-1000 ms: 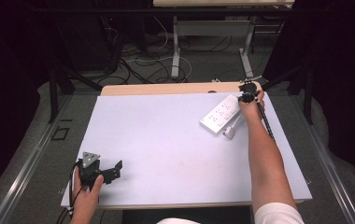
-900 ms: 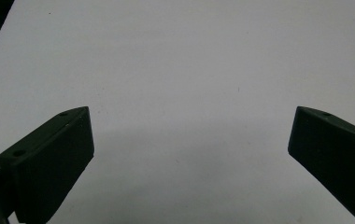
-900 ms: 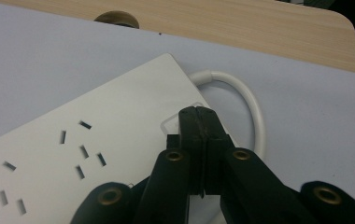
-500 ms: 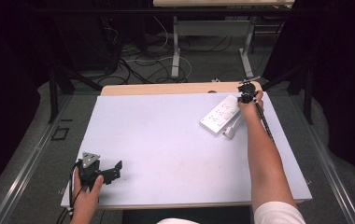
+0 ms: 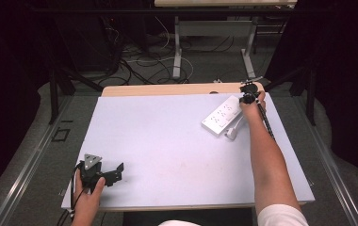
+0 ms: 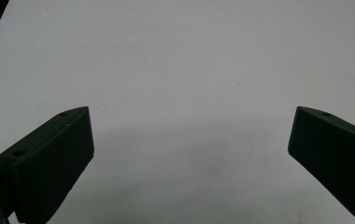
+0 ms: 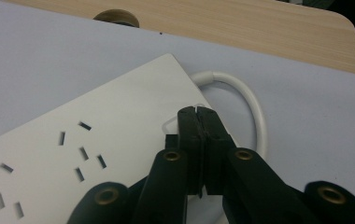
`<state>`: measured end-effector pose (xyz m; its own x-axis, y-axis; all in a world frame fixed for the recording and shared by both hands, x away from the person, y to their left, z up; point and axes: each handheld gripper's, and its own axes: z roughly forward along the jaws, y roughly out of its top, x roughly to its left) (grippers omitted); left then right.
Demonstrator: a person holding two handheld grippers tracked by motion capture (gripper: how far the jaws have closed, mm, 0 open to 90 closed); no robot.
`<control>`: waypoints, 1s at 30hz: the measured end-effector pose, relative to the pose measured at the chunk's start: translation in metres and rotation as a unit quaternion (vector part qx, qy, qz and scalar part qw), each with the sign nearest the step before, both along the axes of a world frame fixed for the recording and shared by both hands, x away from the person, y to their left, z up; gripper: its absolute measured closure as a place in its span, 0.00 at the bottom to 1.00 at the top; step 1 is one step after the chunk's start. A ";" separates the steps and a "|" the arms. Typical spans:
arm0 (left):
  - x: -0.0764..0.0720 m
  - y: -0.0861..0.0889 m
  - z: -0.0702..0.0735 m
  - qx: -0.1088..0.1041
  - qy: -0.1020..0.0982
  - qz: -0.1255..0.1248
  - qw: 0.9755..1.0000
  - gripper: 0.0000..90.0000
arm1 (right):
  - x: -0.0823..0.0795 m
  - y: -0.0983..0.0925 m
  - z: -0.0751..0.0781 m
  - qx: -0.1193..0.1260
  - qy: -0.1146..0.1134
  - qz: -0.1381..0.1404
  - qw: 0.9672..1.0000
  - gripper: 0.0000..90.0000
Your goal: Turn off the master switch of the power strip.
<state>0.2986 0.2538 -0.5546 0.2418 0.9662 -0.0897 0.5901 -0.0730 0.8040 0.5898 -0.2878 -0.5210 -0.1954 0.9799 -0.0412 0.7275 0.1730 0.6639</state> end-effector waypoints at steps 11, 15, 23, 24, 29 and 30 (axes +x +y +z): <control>0.000 0.001 0.001 -0.002 -0.004 -0.003 1.000 0.00 | -0.005 0.001 0.007 0.005 0.003 -0.002 1.000 0.94; 0.000 0.001 0.001 0.000 -0.003 -0.005 1.000 0.00 | -0.006 0.002 0.008 0.003 0.011 -0.002 1.000 0.90; 0.000 0.000 0.001 -0.001 -0.004 -0.005 1.000 0.00 | -0.006 0.003 0.011 0.000 0.020 0.004 1.000 0.85; 0.000 0.000 0.001 -0.001 -0.004 -0.005 1.000 0.00 | -0.006 0.002 0.011 -0.001 0.020 0.004 1.000 0.83; 0.001 0.000 0.001 -0.002 -0.003 -0.005 1.000 0.00 | -0.007 -0.002 0.013 0.007 0.029 -0.008 1.000 0.75; 0.001 0.000 0.002 -0.001 0.000 -0.006 1.000 0.00 | -0.008 -0.003 0.014 0.011 0.033 -0.012 0.999 0.73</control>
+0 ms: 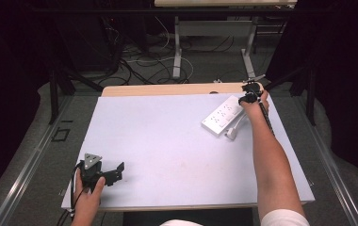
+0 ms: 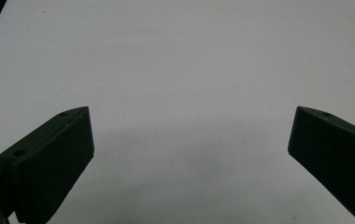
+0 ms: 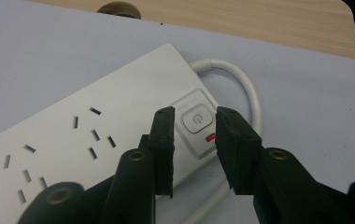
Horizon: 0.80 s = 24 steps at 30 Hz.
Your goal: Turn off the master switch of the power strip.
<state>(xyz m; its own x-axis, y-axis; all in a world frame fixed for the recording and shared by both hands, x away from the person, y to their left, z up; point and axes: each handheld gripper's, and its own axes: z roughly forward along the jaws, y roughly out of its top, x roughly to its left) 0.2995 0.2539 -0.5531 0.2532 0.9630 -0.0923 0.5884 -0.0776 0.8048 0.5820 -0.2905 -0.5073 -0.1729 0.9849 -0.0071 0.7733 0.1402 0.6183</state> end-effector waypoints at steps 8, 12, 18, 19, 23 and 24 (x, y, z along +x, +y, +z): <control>0.003 -0.002 0.001 0.005 0.000 -0.011 1.000 0.00 | -0.003 -0.004 0.005 -0.001 -0.003 -0.006 1.000 0.61; 0.005 -0.001 0.002 0.004 -0.007 -0.011 1.000 0.00 | -0.004 -0.003 0.007 -0.007 -0.007 0.006 1.000 0.55; 0.005 -0.002 0.003 0.000 -0.002 -0.025 1.000 0.00 | -0.008 0.002 0.009 -0.016 -0.012 0.006 1.000 0.40; 0.005 -0.004 0.003 -0.002 -0.004 -0.026 1.000 0.00 | -0.009 0.002 0.010 -0.021 -0.016 0.007 1.000 0.40; 0.005 -0.009 0.004 -0.004 -0.007 -0.037 0.999 0.00 | -0.013 0.003 0.013 -0.018 -0.014 0.015 1.000 0.38; 0.005 -0.010 0.003 -0.004 -0.008 -0.039 0.999 0.00 | -0.014 0.003 0.014 -0.019 -0.014 0.016 1.000 0.37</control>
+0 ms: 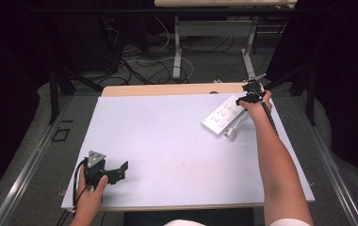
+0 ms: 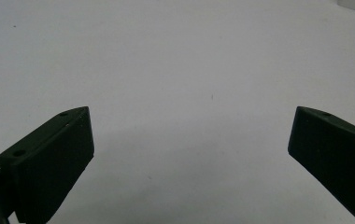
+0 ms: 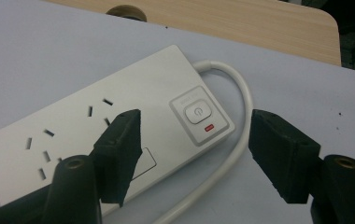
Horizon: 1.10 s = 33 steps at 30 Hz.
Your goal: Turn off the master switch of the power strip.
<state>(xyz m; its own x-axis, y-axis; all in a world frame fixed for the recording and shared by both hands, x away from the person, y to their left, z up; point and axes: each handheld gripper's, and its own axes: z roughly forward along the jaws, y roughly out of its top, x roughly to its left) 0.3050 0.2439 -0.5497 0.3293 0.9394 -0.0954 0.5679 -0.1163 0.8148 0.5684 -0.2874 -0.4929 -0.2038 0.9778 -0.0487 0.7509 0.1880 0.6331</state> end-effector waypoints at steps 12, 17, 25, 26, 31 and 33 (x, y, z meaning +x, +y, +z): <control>0.004 -0.005 0.000 0.001 0.005 -0.015 1.000 0.01 | -0.016 0.005 0.014 0.003 0.009 0.007 1.000 0.17; 0.005 -0.007 0.000 0.004 0.008 -0.017 1.000 0.00 | -0.023 0.006 0.017 0.000 0.019 0.012 1.000 0.14; 0.006 -0.009 -0.001 0.006 0.010 -0.015 1.000 0.00 | -0.038 0.006 0.019 0.000 0.011 0.018 1.000 0.02; 0.006 -0.009 -0.001 0.006 0.011 -0.016 1.000 0.00 | -0.041 0.006 0.020 0.001 0.008 0.020 1.000 0.00; 0.006 -0.008 -0.001 0.007 0.012 -0.017 1.000 0.00 | -0.055 0.007 0.023 0.005 -0.006 0.032 0.999 0.00; 0.006 -0.008 -0.001 0.005 0.013 -0.017 1.000 0.00 | -0.060 0.007 0.024 0.014 -0.007 0.038 0.999 0.00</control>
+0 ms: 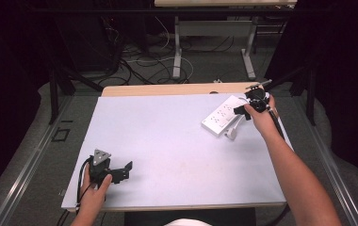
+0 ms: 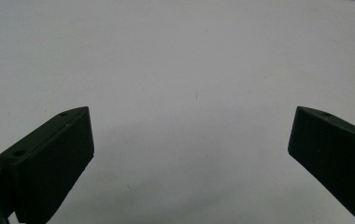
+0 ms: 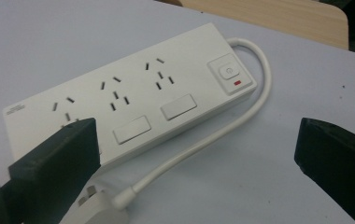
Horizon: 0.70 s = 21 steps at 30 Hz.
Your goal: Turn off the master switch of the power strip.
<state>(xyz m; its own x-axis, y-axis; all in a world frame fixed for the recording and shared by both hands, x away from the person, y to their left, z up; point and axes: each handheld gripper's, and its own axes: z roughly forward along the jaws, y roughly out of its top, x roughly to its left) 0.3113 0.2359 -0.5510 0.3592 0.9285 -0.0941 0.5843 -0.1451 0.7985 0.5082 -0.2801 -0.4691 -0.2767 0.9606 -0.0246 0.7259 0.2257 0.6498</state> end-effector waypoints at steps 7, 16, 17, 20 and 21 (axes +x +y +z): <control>0.000 0.000 0.000 -0.004 0.000 -0.001 1.000 0.00 | -0.020 0.002 0.002 0.009 -0.002 0.005 1.000 0.00; -0.001 0.000 0.000 -0.005 0.001 -0.002 1.000 0.00 | -0.047 0.008 0.008 -0.004 -0.015 0.035 0.999 0.00; -0.001 0.000 0.000 -0.006 0.001 -0.002 1.000 0.00 | -0.050 0.008 0.009 -0.002 -0.017 0.039 0.999 0.00; -0.001 0.001 0.000 -0.006 0.001 -0.002 1.000 0.00 | -0.059 0.010 0.012 0.004 -0.018 0.048 0.999 0.00; -0.001 0.001 0.001 -0.005 0.002 -0.002 1.000 0.00 | -0.062 0.011 0.013 0.003 -0.017 0.055 0.998 0.00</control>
<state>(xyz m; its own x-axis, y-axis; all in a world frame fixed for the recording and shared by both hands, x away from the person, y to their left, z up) 0.3103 0.2367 -0.5505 0.3622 0.9261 -0.1056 0.5873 -0.1388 0.7974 0.4457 -0.2692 -0.4566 -0.3800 0.9245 -0.0292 0.6745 0.2985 0.6752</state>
